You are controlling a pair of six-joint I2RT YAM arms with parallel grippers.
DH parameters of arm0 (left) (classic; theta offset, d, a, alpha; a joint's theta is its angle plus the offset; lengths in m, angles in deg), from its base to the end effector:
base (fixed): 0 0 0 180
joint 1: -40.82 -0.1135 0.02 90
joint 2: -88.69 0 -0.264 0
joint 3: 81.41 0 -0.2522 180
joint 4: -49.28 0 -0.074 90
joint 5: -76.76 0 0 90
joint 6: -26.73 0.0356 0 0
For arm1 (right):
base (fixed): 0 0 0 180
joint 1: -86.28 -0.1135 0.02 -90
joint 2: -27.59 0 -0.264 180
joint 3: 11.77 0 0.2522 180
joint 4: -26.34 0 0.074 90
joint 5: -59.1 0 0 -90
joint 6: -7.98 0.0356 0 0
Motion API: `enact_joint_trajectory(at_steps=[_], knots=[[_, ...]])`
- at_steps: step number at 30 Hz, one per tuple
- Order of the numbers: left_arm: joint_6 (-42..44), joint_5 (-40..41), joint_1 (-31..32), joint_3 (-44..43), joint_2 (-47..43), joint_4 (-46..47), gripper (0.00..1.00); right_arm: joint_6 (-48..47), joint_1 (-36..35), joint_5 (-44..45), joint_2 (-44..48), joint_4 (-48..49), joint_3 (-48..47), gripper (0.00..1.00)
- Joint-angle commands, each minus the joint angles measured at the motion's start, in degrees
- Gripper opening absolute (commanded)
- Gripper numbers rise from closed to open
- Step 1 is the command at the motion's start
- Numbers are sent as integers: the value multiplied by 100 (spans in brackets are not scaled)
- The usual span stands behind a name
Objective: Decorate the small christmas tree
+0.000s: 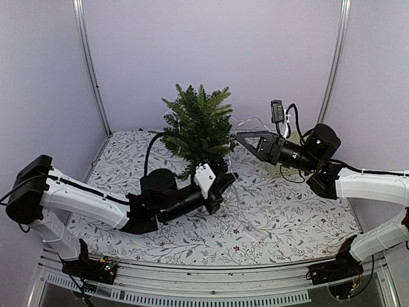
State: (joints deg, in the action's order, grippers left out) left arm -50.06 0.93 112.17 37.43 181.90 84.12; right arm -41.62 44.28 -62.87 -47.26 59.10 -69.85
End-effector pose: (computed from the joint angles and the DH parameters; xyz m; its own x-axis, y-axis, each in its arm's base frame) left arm 0.1224 -0.3354 0.2485 0.2072 0.0789 -0.9751 0.8147 0.5379 0.2166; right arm 0.2049 0.2098 0.3243 -0.4572 0.3282 -0.8266 -0.8530 0.1013 0.5120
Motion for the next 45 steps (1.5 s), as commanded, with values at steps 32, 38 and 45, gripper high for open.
enact_joint_trajectory(at_steps=[32,38,45], knots=[[-662,-1303,-383,266,-993,-554,0,-2470,-54,-560,1659,-878,2898,85],[-730,-1277,-451,283,-976,-545,0,-2285,-55,-553,2194,-636,3266,87],[-803,-1329,-515,278,-1069,-542,0,-1962,106,262,3043,-1419,3350,87]])
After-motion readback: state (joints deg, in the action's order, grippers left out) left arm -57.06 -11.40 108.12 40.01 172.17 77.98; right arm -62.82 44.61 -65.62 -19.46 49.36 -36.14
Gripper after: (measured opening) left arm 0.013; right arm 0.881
